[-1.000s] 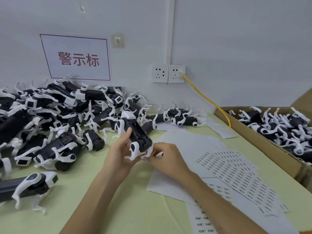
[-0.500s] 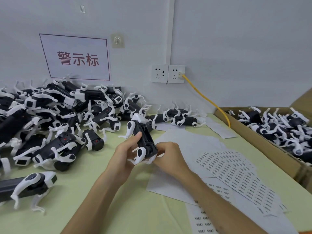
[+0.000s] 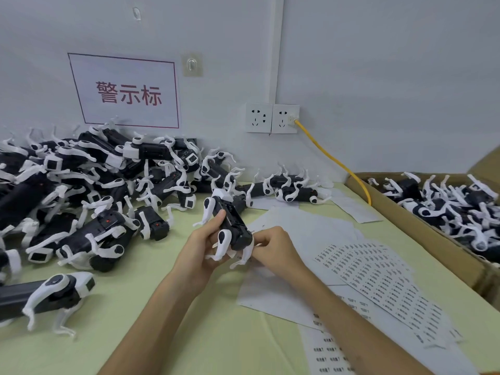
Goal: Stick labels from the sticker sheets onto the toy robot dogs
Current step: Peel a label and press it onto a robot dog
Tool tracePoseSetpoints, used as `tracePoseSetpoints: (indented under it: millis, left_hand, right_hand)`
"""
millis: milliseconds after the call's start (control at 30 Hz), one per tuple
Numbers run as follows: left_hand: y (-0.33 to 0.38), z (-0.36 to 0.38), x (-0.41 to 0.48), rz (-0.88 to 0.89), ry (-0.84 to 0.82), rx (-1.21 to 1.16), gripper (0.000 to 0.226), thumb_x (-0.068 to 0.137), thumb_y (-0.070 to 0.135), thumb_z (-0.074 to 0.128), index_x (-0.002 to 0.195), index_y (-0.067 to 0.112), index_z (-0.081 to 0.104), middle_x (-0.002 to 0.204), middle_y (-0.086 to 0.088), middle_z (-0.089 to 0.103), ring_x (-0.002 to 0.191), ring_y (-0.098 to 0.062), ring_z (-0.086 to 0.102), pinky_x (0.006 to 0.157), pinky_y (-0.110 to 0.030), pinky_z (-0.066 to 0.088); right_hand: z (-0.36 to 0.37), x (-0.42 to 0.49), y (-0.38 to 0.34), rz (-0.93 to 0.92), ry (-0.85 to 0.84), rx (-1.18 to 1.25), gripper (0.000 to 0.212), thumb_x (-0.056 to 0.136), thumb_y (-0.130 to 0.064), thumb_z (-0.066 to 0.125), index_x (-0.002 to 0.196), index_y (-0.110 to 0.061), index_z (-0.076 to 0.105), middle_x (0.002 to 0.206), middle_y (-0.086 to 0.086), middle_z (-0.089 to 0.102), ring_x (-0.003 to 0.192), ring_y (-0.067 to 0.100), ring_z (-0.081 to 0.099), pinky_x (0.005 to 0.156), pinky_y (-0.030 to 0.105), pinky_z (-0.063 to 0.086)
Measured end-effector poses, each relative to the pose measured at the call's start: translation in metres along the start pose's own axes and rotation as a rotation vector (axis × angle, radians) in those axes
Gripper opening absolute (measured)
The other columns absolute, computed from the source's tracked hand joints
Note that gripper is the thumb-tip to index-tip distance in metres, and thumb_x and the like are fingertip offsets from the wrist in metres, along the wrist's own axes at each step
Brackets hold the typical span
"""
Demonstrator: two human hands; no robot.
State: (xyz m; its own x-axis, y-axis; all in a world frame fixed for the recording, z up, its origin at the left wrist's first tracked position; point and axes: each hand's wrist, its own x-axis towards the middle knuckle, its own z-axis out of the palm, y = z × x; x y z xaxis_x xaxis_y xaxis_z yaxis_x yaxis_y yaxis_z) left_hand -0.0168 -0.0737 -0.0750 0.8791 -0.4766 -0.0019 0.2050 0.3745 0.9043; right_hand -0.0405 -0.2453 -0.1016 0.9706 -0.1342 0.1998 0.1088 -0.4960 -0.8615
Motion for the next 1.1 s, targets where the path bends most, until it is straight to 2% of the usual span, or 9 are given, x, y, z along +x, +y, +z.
tracePoseSetpoints:
  millis: [100,267,367,467,600,733,800,933,1100]
  left_hand:
    - [0.0002,-0.0011,-0.0008,-0.011,0.011,0.034,0.031,0.077,0.052,0.076,0.098,0.028,0.075,0.106,-0.017,0.060,0.091,-0.029,0.058,0.094,-0.045,0.048]
    - [0.0002,-0.0007,-0.0008,-0.018,0.039,0.064,0.051,0.080,0.052,0.074,0.113,0.014,0.070,0.108,-0.021,0.061,0.097,-0.032,0.057,0.097,-0.047,0.048]
    - [0.0001,0.0000,-0.0008,-0.011,0.032,0.071,0.052,0.079,0.053,0.073,0.117,0.018,0.067,0.101,-0.020,0.060,0.090,-0.030,0.055,0.093,-0.044,0.049]
    - [-0.0008,-0.0012,-0.0005,-0.016,0.023,0.080,0.058,0.082,0.052,0.071,0.130,0.020,0.065,0.100,-0.018,0.065,0.090,-0.031,0.057,0.096,-0.047,0.050]
    - [0.0007,-0.0001,-0.0020,-0.024,0.033,0.086,0.037,0.078,0.052,0.073,0.100,0.022,0.073,0.102,-0.017,0.065,0.093,-0.031,0.057,0.099,-0.048,0.049]
    - [0.0005,0.0001,-0.0018,-0.026,0.031,0.075,0.038,0.079,0.051,0.072,0.107,0.024,0.073,0.102,-0.015,0.069,0.093,-0.032,0.057,0.094,-0.046,0.049]
    - [0.0009,0.0006,-0.0020,-0.017,0.025,0.078,0.038,0.081,0.050,0.071,0.111,0.026,0.073,0.104,-0.015,0.069,0.092,-0.032,0.058,0.091,-0.045,0.049]
    - [0.0020,0.0008,-0.0025,-0.012,0.031,0.076,0.032,0.082,0.049,0.071,0.106,0.028,0.074,0.101,-0.014,0.070,0.092,-0.031,0.060,0.096,-0.047,0.051]
    - [0.0020,-0.0005,-0.0029,-0.021,0.031,0.097,0.024,0.081,0.052,0.071,0.086,0.029,0.078,0.096,-0.010,0.072,0.080,-0.024,0.066,0.079,-0.036,0.055]
  right_hand:
    - [-0.0007,-0.0012,-0.0023,0.002,-0.007,0.009,0.013,0.084,-0.009,0.073,0.077,-0.015,0.083,0.070,0.001,0.076,0.063,0.004,0.062,0.069,0.028,0.051]
    - [-0.0020,-0.0014,-0.0049,0.020,-0.011,0.054,0.030,0.082,-0.005,0.071,0.062,-0.027,0.079,0.060,-0.005,0.071,0.054,-0.001,0.059,0.062,0.017,0.046]
    - [-0.0023,-0.0015,-0.0043,0.029,-0.019,0.068,0.029,0.082,-0.005,0.072,0.062,-0.025,0.078,0.062,-0.005,0.072,0.057,0.000,0.063,0.061,0.018,0.049]
    - [-0.0021,-0.0008,-0.0045,0.043,-0.024,0.072,0.020,0.084,-0.011,0.074,0.068,-0.019,0.081,0.069,0.000,0.076,0.064,0.003,0.068,0.070,0.024,0.053]
    - [-0.0012,0.0007,-0.0027,0.051,-0.029,0.079,0.026,0.084,-0.011,0.074,0.063,-0.026,0.079,0.069,-0.002,0.076,0.064,0.001,0.066,0.070,0.022,0.053]
    - [-0.0007,0.0017,-0.0015,0.057,-0.033,0.068,0.019,0.084,-0.013,0.074,0.068,-0.021,0.081,0.069,-0.003,0.076,0.065,0.000,0.067,0.071,0.023,0.053]
    - [-0.0007,0.0023,-0.0011,0.058,-0.031,0.054,0.022,0.085,-0.015,0.075,0.066,-0.025,0.080,0.068,-0.006,0.075,0.064,-0.002,0.065,0.071,0.025,0.053]
    - [-0.0003,0.0019,-0.0008,0.038,-0.045,0.056,0.014,0.086,-0.017,0.075,0.074,-0.022,0.082,0.075,-0.002,0.077,0.074,0.008,0.070,0.085,0.039,0.057]
    - [-0.0015,0.0018,-0.0001,0.022,-0.087,0.060,0.009,0.085,-0.013,0.076,0.083,-0.019,0.083,0.080,0.001,0.079,0.090,0.023,0.076,0.094,0.047,0.057]
